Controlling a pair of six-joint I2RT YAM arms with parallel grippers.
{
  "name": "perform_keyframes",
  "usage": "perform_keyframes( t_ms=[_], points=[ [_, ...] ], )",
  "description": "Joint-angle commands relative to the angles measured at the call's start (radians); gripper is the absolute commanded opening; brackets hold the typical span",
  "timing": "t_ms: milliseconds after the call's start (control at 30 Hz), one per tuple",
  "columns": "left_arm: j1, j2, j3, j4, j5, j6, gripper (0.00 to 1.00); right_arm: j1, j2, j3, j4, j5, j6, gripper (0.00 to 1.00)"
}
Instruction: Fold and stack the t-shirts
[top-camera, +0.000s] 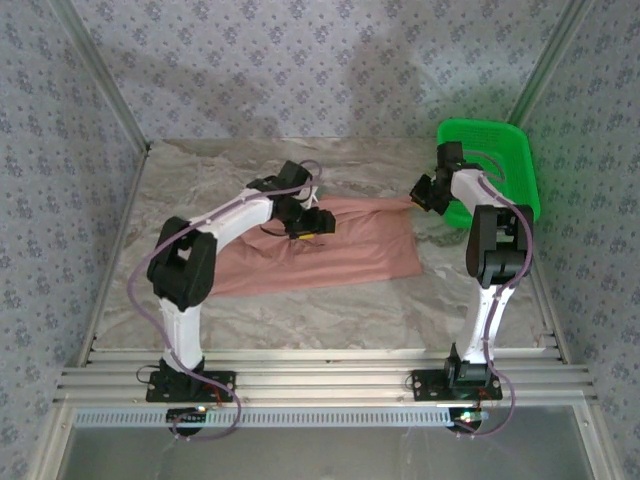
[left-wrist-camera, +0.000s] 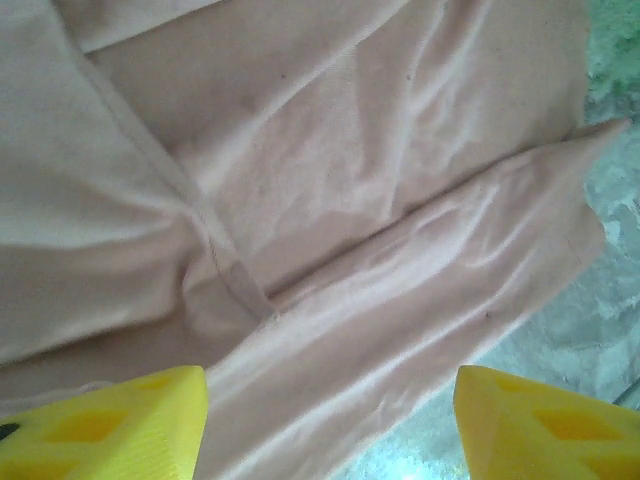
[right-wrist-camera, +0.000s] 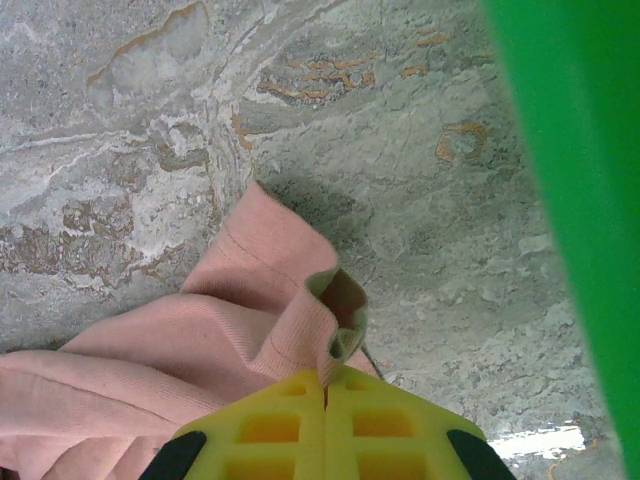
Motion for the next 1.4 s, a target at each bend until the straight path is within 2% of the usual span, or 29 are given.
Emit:
perform_keyframes(
  t_ms=[0, 133, 267, 367, 500, 767, 1233, 1367],
  points=[
    [0.023, -0.137, -0.045, 0.005, -0.014, -0.038, 0.72, -0.012, -0.014, -0.02, -0.046, -0.006, -0.012, 0.0],
    [0.06, -0.283, -0.224, 0.049, -0.016, -0.288, 0.73, -0.013, -0.012, -0.016, -0.048, -0.009, -0.014, 0.0],
    [0.068, -0.435, -0.476, 0.211, -0.009, -0.567, 0.72, -0.014, -0.006, -0.008, -0.051, -0.016, -0.015, 0.0],
    [0.068, -0.505, -0.609, 0.309, -0.046, -0.711, 0.69, -0.014, 0.0, -0.001, -0.051, -0.022, -0.018, 0.0],
    [0.069, -0.512, -0.694, 0.413, -0.097, -0.835, 0.63, -0.014, 0.012, 0.008, -0.057, -0.029, -0.025, 0.0],
    [0.063, -0.42, -0.689, 0.405, -0.16, -0.909, 0.52, -0.016, 0.014, 0.005, -0.058, -0.038, -0.035, 0.0],
    [0.05, -0.261, -0.611, 0.493, -0.188, -0.947, 0.48, -0.03, 0.005, -0.015, -0.052, -0.043, -0.039, 0.0],
    [0.047, -0.237, -0.559, 0.458, -0.187, -0.92, 0.48, -0.034, 0.003, -0.018, -0.051, -0.044, -0.039, 0.0]
  ],
)
